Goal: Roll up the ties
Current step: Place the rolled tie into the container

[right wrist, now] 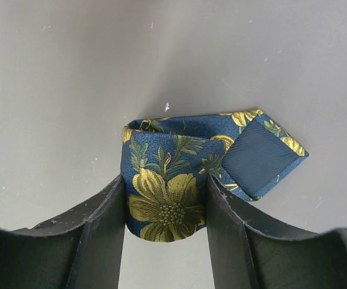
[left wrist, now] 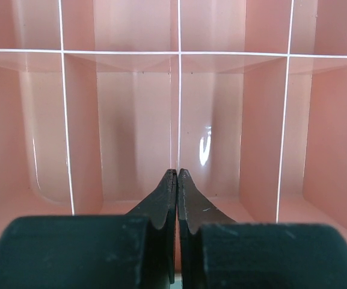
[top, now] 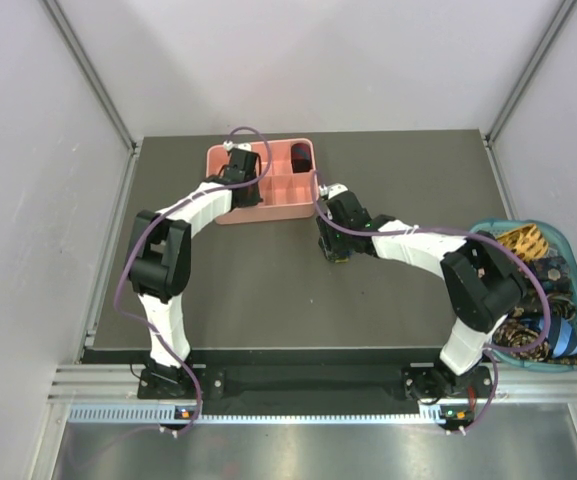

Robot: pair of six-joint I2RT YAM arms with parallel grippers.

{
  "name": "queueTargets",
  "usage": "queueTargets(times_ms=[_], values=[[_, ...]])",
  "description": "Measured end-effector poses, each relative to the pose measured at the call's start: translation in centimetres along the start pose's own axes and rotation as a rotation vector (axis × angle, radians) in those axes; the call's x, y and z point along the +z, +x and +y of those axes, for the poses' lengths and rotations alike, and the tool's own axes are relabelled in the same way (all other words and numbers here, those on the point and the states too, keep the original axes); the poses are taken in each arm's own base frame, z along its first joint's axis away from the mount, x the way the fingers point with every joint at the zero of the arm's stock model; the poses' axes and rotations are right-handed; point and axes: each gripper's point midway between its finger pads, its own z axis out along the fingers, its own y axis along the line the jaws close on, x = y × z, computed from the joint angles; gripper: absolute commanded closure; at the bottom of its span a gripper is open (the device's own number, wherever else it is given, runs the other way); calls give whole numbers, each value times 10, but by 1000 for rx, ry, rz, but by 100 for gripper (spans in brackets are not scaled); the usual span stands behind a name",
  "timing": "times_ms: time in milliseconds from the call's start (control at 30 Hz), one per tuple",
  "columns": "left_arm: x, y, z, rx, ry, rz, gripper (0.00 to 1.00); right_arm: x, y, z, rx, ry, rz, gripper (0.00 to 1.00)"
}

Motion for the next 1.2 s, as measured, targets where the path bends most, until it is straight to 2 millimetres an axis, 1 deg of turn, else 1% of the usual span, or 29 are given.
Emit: queueTargets(times_ms=[133,200,333,400,533,600,667,767,867,900,1000,1100,1133,1200], values=[[0,3,-2,-13,2,5,100,-2,0,-1,10,1,-15,81],[-3,4,-3,-26,5,4,100,-3,0,-2,18,3,-29,83],[-15,13,-5,-51,12,11,98,-9,1,-8,40,18,-44,85],[-23,18,-6,-56,16,16,97,-14,2,-19,52,46,-42,86],[-34,23,-12,-62,33,18,96,-27,4,-54,90,140,-30,86],[-38,28,-14,-65,40,24,96,-33,1,-68,101,175,-34,86],[-43,34,-14,-65,43,30,95,-40,-4,-76,106,198,-40,86],[-50,45,-15,-68,47,38,94,-48,-22,-81,102,215,-65,86],[-58,56,-22,-64,54,40,87,-58,-48,-81,98,216,-109,86],[-60,61,-25,-64,59,38,77,-61,-58,-80,99,216,-128,86],[-69,73,-37,-59,76,36,55,-73,-86,-80,104,216,-187,86],[-77,73,-50,-63,101,18,46,-84,-108,-78,112,212,-233,86],[-78,73,-52,-66,106,14,41,-85,-113,-78,114,211,-242,86],[-80,69,-54,-68,112,1,37,-88,-124,-77,117,208,-261,86]])
